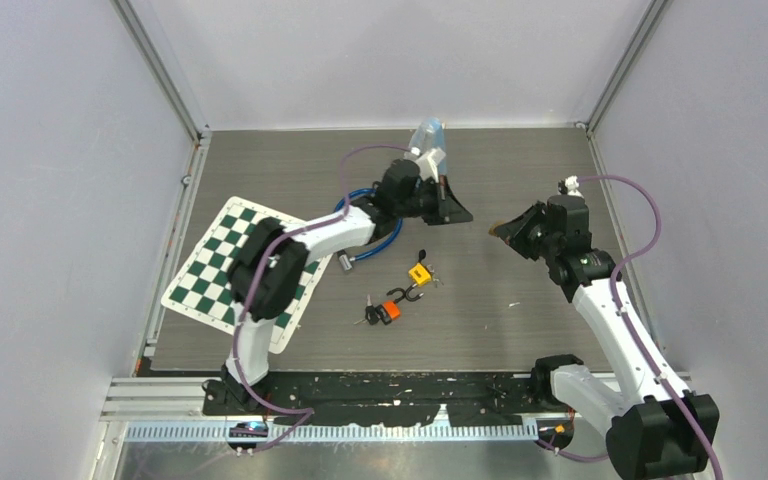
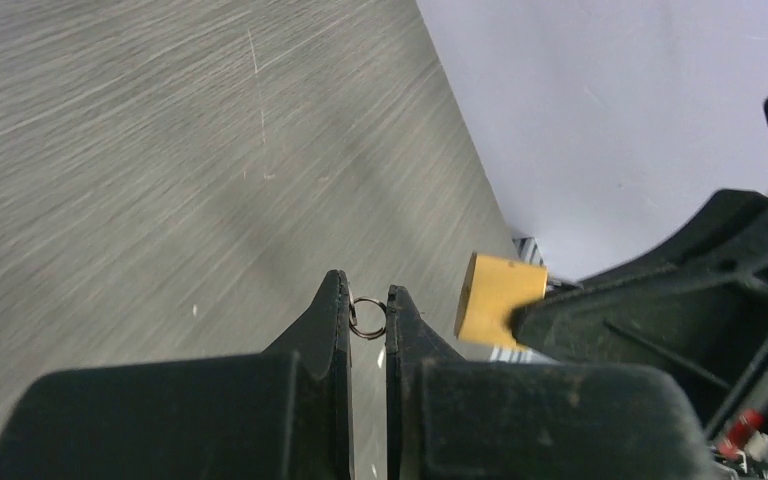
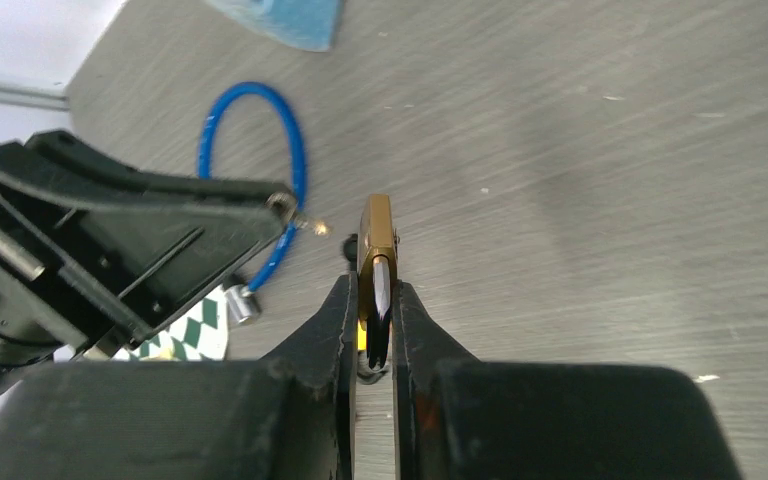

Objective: Lock with the key
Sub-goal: Place the key at the center of the board, then place the lock at the center of the board, then pick up the lock from the center of the board, then lock the lock.

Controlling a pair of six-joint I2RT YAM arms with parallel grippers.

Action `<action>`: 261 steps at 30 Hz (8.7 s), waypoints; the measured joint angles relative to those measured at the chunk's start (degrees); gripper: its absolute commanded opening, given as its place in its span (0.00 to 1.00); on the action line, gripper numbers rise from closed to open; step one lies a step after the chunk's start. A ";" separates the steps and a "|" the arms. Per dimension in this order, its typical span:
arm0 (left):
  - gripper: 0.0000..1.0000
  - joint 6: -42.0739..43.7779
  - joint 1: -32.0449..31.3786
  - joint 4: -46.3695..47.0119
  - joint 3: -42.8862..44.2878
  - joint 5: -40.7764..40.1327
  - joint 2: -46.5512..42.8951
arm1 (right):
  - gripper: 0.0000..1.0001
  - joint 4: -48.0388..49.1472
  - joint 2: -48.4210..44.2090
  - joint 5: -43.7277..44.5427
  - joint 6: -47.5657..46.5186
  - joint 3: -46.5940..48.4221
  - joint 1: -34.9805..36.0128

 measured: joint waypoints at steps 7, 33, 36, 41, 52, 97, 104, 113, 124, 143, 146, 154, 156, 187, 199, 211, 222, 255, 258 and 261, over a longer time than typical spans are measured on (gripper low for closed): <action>0.01 -1.49 -4.07 -1.11 9.07 -6.14 12.35 | 0.05 4.50 9.97 -2.45 -1.18 -1.88 -6.29; 0.72 -3.72 -4.59 -24.06 22.16 -13.97 18.69 | 0.24 27.06 32.15 -9.11 6.19 -5.42 -12.07; 0.74 -1.73 -4.24 -25.68 20.96 -13.97 15.91 | 0.43 28.06 32.52 -9.07 7.37 -6.56 -12.07; 0.82 3.02 -4.09 -26.60 14.19 -15.41 7.45 | 0.65 26.12 32.17 -7.10 8.79 -7.34 -12.07; 1.00 21.64 -3.43 -30.12 0.57 -29.09 -20.44 | 0.72 8.63 16.94 6.36 4.68 -7.06 -12.07; 0.97 27.98 15.15 -35.78 -47.69 -33.00 -73.61 | 0.71 -16.15 48.13 24.92 33.11 24.37 38.84; 0.97 28.00 15.41 -35.78 -47.69 -33.00 -73.72 | 0.57 -17.88 50.77 25.00 35.36 25.83 38.86; 0.98 28.00 16.04 -36.17 -47.69 -33.03 -74.07 | 0.16 -17.77 52.13 26.18 32.70 27.10 38.86; 0.99 28.20 18.93 -42.82 -40.68 -30.99 -74.25 | 0.07 -4.59 38.66 25.66 0.07 18.80 38.73; 0.90 27.34 24.02 -52.04 -14.75 -0.39 -65.68 | 0.06 2.54 16.02 -8.81 -65.24 22.21 38.64; 0.85 24.44 24.02 -49.92 -14.84 7.08 -64.43 | 0.06 2.62 15.80 -11.10 -70.47 23.76 38.93; 0.85 16.44 22.36 -40.30 -16.61 17.99 -58.47 | 0.05 2.54 15.91 -14.60 -81.33 26.47 40.17; 0.84 15.56 21.33 -39.80 -17.07 18.32 -57.48 | 0.05 2.56 16.24 -14.88 -83.06 27.34 40.46; 0.74 14.08 18.95 -24.81 -21.81 31.12 -46.69 | 0.05 -1.55 18.95 -17.97 -88.48 30.80 41.70; 0.44 17.20 17.90 -34.56 -17.70 21.75 -46.66 | 0.05 0.92 21.49 -12.09 -89.11 30.80 43.15; 0.06 21.42 17.25 -41.97 -15.67 16.15 -46.29 | 0.05 1.31 22.93 -10.34 -88.15 30.80 43.63; 0.00 22.14 17.25 -43.95 -13.42 15.67 -44.41 | 0.70 2.27 23.08 -8.31 -85.61 30.29 43.60; 0.00 16.76 25.40 -40.96 -4.83 27.54 -50.82 | 0.88 13.66 9.75 -21.86 -49.00 25.18 30.71; 0.00 11.10 25.40 -34.23 -3.21 31.85 -51.10 | 0.87 17.62 7.58 -26.86 -53.77 24.22 30.71; 0.00 5.70 25.40 -27.93 -2.95 35.21 -51.10 | 0.85 21.59 6.40 -30.29 -58.58 24.24 30.71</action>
